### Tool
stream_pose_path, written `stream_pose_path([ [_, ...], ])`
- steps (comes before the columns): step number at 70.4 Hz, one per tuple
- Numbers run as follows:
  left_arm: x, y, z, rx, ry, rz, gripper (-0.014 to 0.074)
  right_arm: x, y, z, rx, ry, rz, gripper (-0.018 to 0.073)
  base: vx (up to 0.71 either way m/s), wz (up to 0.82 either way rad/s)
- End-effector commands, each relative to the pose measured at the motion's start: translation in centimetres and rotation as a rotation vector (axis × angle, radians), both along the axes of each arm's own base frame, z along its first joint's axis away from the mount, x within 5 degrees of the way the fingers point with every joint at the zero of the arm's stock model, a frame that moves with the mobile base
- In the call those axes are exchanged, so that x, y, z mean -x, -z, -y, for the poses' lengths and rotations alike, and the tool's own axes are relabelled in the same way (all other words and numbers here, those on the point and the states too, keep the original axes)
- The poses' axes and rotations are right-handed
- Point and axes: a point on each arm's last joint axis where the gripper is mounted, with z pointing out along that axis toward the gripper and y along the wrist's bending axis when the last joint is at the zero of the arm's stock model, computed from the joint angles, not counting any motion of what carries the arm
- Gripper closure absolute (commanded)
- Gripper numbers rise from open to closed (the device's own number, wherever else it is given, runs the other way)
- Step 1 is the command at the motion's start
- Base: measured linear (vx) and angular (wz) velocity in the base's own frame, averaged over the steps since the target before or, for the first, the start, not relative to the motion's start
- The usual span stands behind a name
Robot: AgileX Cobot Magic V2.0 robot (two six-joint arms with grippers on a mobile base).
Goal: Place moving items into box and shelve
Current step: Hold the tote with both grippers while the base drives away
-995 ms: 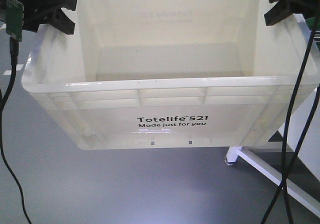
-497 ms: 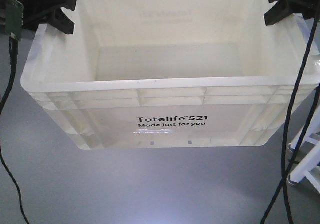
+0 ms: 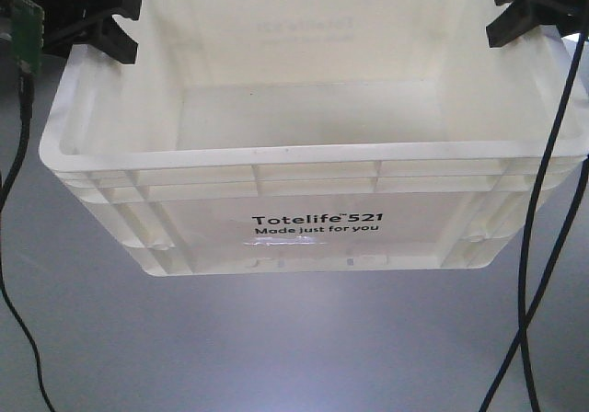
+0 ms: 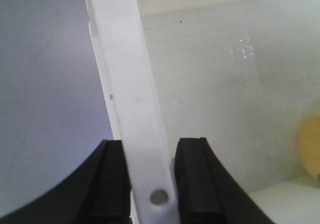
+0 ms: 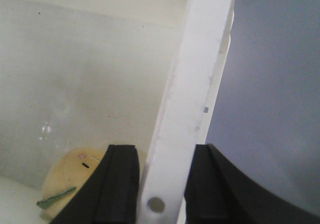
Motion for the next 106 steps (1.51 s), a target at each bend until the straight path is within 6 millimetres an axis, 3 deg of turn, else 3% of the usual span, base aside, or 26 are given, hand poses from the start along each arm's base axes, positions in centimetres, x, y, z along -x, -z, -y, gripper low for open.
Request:
stream_pose_path([
  [1, 1.43, -4.09, 0.73, 0.149, 0.024, 0.187, 0.0613, 1.87, -3.06, -1.04, -0.105, -0.068, 0.111, 0.0571, -0.16, 0.66],
  [53, 1.44, -4.07, 0.73, 0.149, 0.024, 0.185, 0.0613, 1.87, -3.06, -1.04, -0.105, -0.069, 0.111, 0.0571, -0.11, 0.65],
  [106, 1.44, -4.07, 0.73, 0.148, 0.024, 0.185, 0.0613, 1.87, -3.06, -1.04, -0.105, -0.069, 0.111, 0.0571, 0.09, 0.46],
])
